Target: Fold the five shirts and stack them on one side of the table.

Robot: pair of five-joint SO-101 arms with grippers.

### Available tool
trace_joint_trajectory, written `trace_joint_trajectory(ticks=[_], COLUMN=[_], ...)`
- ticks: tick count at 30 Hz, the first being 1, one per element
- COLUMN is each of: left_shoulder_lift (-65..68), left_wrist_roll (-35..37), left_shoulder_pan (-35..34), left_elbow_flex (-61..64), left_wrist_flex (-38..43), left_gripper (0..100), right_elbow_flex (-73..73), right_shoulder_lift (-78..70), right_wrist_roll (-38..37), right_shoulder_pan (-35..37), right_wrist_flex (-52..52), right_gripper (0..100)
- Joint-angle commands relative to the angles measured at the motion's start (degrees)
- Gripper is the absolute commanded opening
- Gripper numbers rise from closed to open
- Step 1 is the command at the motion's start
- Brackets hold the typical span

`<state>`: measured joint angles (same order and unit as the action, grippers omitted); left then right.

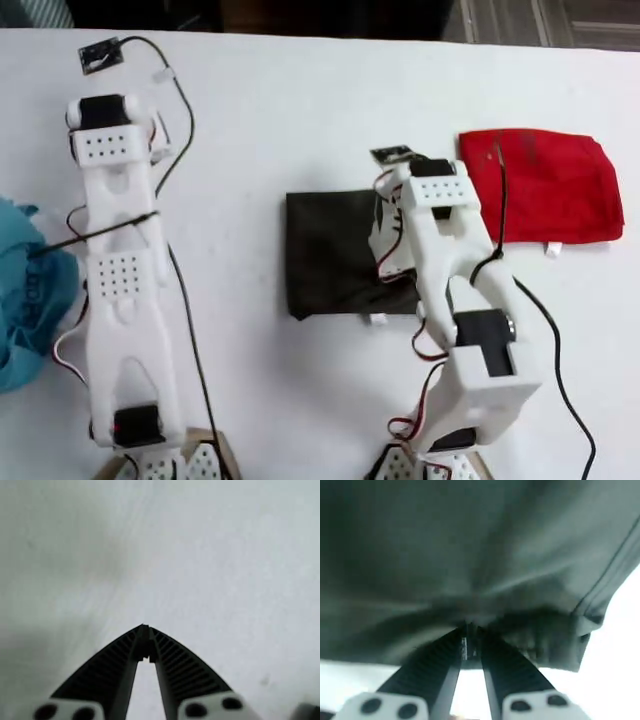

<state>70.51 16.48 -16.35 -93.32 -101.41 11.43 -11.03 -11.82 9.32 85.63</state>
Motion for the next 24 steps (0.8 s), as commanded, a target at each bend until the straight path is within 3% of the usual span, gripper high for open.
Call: trace_joint_trajectory(ticks=[1, 10, 14, 19, 24], left_shoulder_lift=[-1.3, -1.3, -1.0, -0.9, -0.9], left_wrist_roll=[-0.6, -0.6, -0.6, -0.4, -0.6], left_shoulder_pan=[1.2, 1.1, 1.4, 1.5, 1.3], left_elbow_flex=[-2.0, -1.9, -1.9, -1.9, -2.0], left_wrist_flex=[-1.0, -1.0, -0.9, -0.9, -0.9], left_gripper=[3, 3, 3, 3, 3], right_elbow_flex=[-1.9, -2.5, -5.1, -3.6, 3.6], right_shoulder_lift=[4.3, 4.8, 5.3, 5.1, 5.4], right_wrist_roll=[-4.0, -15.1, -17.4, -10.5, -10.1], right_shoulder_pan=[0.0, -11.9, -15.3, -10.8, -5.1], right_wrist_flex=[3.2, 7.9, 5.3, -0.3, -1.5], right_gripper=[2.1, 2.1, 2.1, 2.1, 2.1])
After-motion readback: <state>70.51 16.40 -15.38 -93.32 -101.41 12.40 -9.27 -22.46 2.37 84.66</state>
